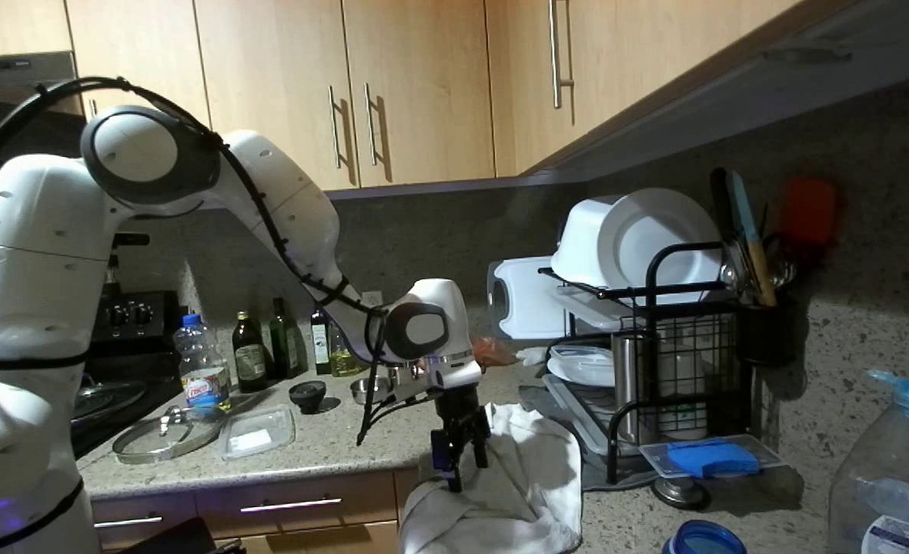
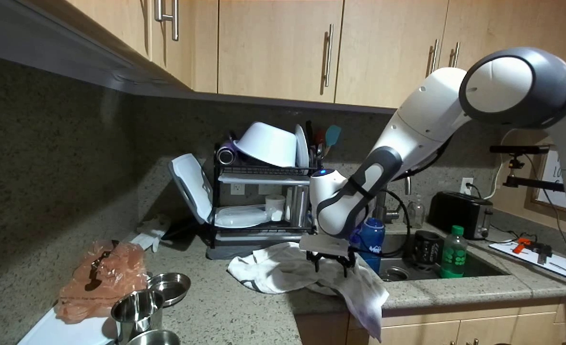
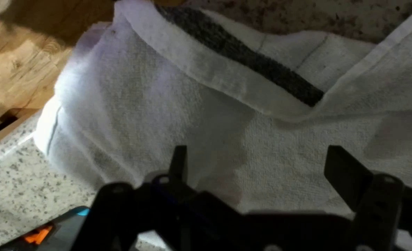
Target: Move the white towel to the right
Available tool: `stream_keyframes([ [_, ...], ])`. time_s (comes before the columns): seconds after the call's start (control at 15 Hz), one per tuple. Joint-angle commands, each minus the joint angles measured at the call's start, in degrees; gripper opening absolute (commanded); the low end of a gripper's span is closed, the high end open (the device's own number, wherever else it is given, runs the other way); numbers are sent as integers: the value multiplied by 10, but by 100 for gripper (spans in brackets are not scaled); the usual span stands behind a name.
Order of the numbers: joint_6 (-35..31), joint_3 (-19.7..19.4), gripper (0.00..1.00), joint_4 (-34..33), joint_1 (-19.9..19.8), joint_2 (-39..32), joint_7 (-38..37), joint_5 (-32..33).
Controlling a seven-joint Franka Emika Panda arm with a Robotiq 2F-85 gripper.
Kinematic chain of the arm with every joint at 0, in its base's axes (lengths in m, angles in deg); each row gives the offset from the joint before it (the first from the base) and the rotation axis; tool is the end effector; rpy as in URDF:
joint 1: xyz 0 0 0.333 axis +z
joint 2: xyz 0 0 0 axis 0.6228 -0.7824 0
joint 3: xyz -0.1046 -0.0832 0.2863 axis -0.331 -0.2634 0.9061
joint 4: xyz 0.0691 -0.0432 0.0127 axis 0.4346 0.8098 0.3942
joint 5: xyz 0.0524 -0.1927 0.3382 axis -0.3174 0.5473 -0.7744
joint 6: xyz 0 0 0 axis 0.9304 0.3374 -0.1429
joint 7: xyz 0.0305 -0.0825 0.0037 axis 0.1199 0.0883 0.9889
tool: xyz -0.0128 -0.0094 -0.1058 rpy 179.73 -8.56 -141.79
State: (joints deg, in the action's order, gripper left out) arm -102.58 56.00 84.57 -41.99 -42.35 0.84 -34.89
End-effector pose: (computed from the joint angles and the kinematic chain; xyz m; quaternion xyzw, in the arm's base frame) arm 0.5307 -0.1523 0.2433 0.7972 -0.5920 0.0504 0.1075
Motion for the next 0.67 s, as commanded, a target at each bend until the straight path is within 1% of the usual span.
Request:
stream_keyframes([
  [0.0,40,-2,100,-41,6,-33,23,-16],
  [0.27,46,-8,100,-54,19,-49,16,-3],
  [0.6,40,-18,100,-53,40,-49,5,17],
])
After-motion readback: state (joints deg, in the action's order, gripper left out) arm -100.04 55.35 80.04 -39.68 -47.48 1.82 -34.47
